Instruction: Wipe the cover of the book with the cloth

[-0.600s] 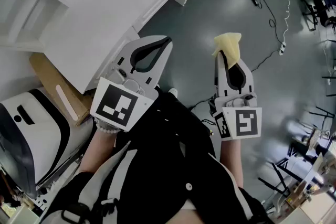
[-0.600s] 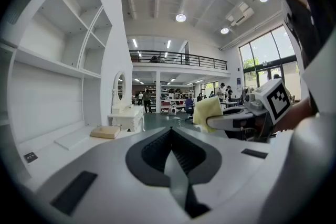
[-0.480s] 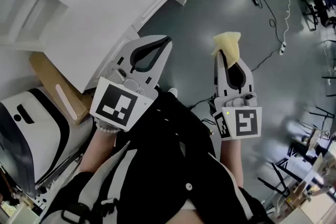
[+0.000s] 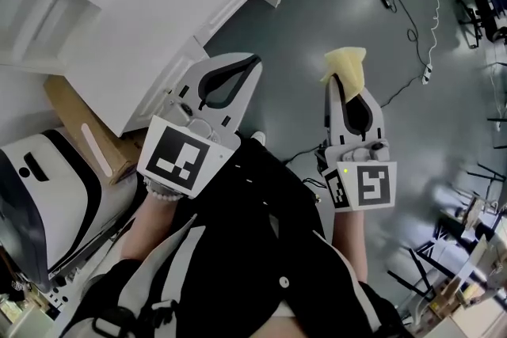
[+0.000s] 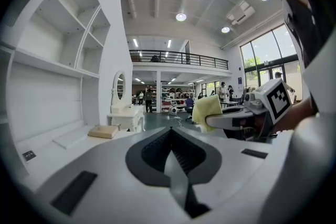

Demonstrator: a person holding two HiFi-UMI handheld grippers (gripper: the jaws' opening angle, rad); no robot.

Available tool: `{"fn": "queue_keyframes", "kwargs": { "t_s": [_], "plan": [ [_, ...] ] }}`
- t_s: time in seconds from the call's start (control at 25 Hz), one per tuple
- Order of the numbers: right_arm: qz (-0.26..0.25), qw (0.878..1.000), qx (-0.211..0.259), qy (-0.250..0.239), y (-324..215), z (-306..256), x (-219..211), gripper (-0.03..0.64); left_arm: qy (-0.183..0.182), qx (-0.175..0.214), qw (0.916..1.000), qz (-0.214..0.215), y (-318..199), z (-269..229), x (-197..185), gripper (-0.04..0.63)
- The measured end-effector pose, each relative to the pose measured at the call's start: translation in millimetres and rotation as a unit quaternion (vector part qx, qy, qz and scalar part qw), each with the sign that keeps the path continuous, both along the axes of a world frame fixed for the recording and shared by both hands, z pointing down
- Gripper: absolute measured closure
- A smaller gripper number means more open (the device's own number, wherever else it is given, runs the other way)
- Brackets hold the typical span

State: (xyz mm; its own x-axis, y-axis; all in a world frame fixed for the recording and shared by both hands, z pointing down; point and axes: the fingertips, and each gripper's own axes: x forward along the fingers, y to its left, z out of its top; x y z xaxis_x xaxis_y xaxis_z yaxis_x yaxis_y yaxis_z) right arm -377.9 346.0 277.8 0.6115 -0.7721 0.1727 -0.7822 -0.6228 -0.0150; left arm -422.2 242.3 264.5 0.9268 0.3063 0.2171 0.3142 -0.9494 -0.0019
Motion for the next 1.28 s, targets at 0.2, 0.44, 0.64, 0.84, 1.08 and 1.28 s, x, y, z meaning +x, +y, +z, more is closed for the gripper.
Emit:
{"fn": "queue_keyframes", "kwargs": {
  "t_s": [0.2, 0.44, 0.64, 0.84, 1.08, 1.28],
  "plan": [
    [-0.002, 1.0, 0.012, -0.004, 12.8, -1.3, 3.0, 0.584, 0.001, 0.004, 1.0, -0.004, 13.0, -1.2, -1.0, 0.598],
    [-0.012, 0.999, 0.033, -0.001, 30.8, -5.3, -1.1, 0.584, 0.007, 0.0, 0.9999, -0.008, 29.9, 1.4, -0.8, 0.598],
    [-0.015, 0.999, 0.031, 0.011, 40.3, -5.3, 1.7, 0.584, 0.016, -0.005, 0.9998, -0.007, 40.7, 0.9, 4.3, 0.597],
    [-0.02, 0.999, 0.014, 0.027, 54.6, -6.6, 5.4, 0.584, 0.026, 0.004, 0.9997, 0.001, 58.3, -5.0, 11.7, 0.598],
    [-0.01, 0.999, 0.02, 0.032, 53.4, -6.4, 8.4, 0.584, 0.03, 0.0, 0.9994, 0.017, 63.9, -5.5, 19.9, 0.598],
    [0.011, 0.999, 0.026, 0.034, 63.6, -8.8, 19.6, 0.584, 0.034, 0.004, 0.9986, 0.04, 75.7, -8.1, 36.7, 0.598]
  ]
}}
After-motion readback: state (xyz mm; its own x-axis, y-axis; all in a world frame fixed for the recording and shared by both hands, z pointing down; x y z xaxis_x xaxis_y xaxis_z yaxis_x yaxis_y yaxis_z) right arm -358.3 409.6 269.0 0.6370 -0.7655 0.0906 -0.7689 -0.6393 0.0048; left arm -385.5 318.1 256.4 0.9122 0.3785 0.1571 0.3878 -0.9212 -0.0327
